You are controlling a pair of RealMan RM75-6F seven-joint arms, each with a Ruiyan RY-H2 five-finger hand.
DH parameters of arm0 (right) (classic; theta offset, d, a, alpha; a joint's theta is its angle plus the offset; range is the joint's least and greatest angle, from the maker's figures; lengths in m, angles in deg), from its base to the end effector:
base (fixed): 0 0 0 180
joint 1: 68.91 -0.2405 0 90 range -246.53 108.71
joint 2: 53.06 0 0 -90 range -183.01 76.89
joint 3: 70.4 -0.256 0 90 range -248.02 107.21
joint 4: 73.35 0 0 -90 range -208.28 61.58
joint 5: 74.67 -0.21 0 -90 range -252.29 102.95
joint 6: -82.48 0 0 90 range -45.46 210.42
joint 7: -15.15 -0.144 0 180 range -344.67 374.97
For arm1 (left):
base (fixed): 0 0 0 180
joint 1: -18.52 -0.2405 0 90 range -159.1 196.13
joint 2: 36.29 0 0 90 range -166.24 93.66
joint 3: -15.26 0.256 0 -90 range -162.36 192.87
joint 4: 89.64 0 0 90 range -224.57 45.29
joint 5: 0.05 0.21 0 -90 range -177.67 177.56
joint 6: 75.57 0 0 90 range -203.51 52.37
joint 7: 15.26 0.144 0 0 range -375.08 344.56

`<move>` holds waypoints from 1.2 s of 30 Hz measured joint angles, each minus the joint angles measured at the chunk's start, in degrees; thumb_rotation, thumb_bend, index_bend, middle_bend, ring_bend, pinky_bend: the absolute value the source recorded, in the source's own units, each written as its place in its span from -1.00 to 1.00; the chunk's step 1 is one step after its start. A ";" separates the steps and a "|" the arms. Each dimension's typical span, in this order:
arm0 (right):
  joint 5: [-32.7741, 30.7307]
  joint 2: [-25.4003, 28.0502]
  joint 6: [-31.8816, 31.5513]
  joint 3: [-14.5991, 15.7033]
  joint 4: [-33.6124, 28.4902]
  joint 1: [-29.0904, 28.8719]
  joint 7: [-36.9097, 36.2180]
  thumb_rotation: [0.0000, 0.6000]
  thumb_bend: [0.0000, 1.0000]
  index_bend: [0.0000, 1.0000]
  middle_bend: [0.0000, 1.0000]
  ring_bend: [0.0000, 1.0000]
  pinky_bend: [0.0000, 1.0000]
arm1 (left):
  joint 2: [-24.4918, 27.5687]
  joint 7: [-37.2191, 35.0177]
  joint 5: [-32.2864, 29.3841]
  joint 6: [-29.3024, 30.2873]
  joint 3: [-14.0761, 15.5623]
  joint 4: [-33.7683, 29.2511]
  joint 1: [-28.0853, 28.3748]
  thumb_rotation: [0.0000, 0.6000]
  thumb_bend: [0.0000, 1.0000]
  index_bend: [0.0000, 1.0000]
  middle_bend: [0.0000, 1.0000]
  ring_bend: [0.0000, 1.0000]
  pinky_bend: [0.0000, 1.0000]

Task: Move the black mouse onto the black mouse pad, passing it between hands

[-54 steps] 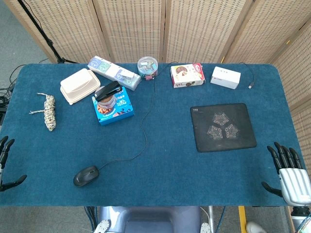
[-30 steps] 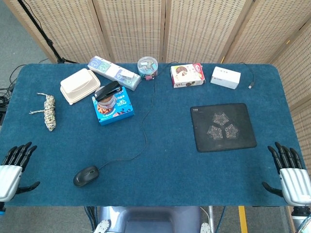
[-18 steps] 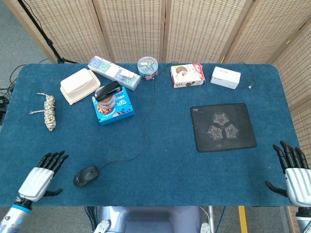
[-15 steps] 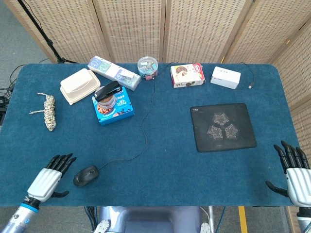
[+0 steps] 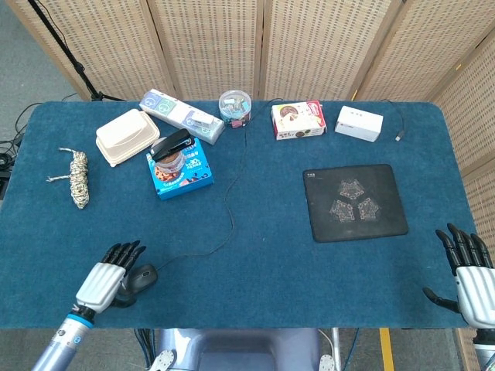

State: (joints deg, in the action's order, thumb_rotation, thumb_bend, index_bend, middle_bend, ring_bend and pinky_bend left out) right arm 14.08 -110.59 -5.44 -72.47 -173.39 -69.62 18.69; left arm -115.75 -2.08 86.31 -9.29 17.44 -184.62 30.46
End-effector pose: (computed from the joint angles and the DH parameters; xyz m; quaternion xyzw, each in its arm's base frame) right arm -0.2962 -0.1551 0.1847 0.5974 -0.3748 0.3754 0.6014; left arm -0.2555 0.1780 0.0167 -0.7123 -0.4550 -0.3287 0.4215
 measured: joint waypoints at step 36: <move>0.49 0.15 0.66 0.41 -0.22 -0.18 -0.45 1.00 -1.00 -1.00 -1.00 -1.00 -1.00 | -6.33 0.20 -3.36 4.80 -0.56 4.04 -0.53 1.00 -0.41 -0.16 -0.19 -0.08 0.33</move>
State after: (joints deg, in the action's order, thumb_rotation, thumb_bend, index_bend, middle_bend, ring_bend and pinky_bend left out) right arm 14.57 -110.44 -4.77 -72.06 -173.61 -69.79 18.23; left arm -122.08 -1.88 82.95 -4.48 16.88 -180.58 29.94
